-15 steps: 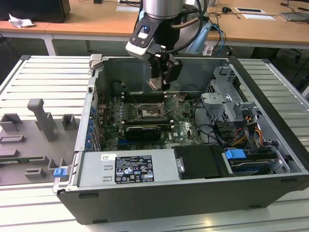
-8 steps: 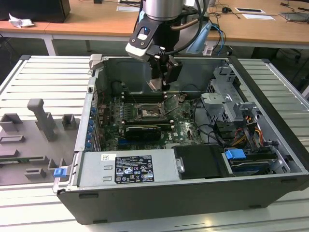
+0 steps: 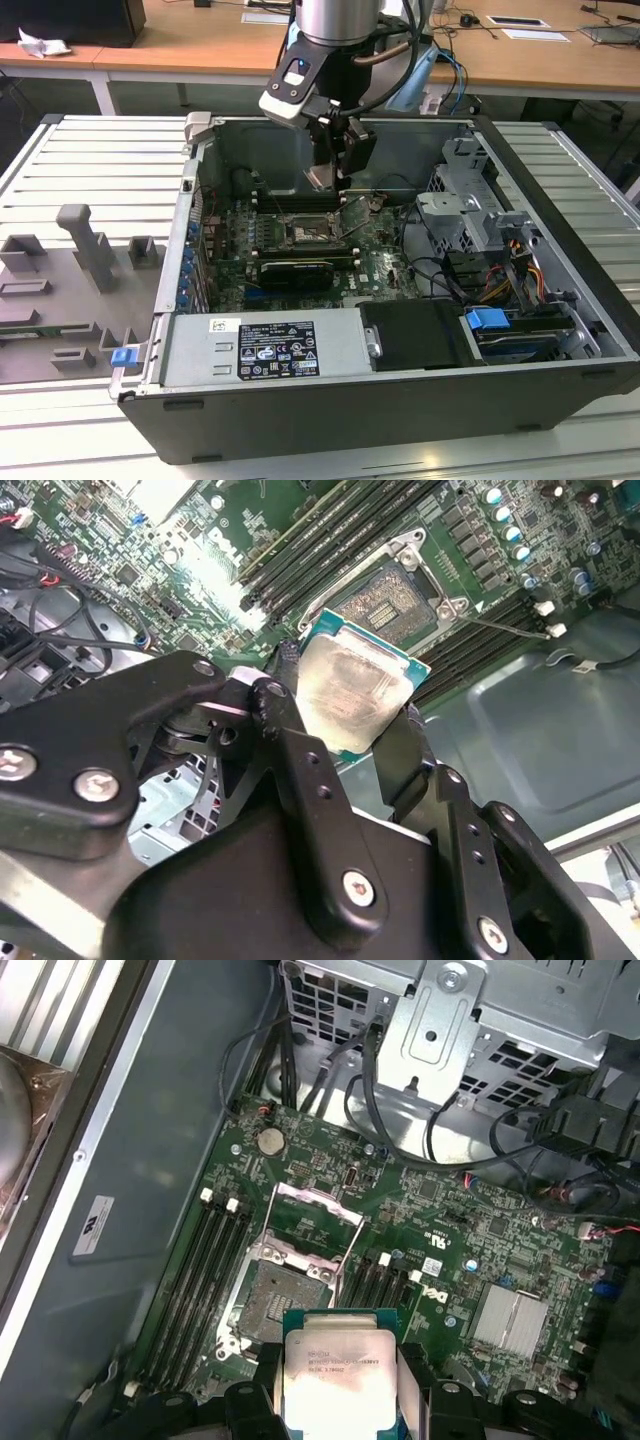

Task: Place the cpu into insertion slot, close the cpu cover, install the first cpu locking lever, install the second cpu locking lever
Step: 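Place the cpu into insertion slot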

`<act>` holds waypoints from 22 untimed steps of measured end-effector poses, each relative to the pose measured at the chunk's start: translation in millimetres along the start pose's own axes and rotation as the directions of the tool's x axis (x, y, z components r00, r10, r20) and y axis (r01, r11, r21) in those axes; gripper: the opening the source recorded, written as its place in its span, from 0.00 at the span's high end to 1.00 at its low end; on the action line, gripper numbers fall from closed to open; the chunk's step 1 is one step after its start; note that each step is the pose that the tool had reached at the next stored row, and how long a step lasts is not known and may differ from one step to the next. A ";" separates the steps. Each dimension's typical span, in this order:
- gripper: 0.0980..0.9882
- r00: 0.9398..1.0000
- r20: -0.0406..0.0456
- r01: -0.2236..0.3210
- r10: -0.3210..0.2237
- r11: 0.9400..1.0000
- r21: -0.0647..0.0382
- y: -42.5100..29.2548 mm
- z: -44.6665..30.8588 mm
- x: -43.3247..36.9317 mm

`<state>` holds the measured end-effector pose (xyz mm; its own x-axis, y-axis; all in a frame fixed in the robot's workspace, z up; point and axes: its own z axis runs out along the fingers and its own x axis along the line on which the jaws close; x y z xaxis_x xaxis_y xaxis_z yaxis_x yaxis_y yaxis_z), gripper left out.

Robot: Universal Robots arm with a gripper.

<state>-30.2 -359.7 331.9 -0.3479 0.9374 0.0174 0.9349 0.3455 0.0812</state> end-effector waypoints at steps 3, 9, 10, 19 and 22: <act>0.51 1.000 0.000 -0.007 0.007 1.000 0.000 0.0 0.4 0.0; 0.51 0.999 0.003 -0.033 0.033 0.999 -0.001 -0.1 1.4 0.0; 0.51 0.999 0.003 -0.036 0.036 0.999 -0.001 -0.1 1.5 0.0; 0.51 0.995 0.008 -0.096 0.096 0.995 -0.002 -0.3 3.4 0.0; 0.51 0.991 0.011 -0.135 0.135 0.991 -0.003 -0.4 4.0 0.0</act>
<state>-30.3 -359.7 327.9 -0.2179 0.9758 0.0174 0.9731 0.2158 0.0812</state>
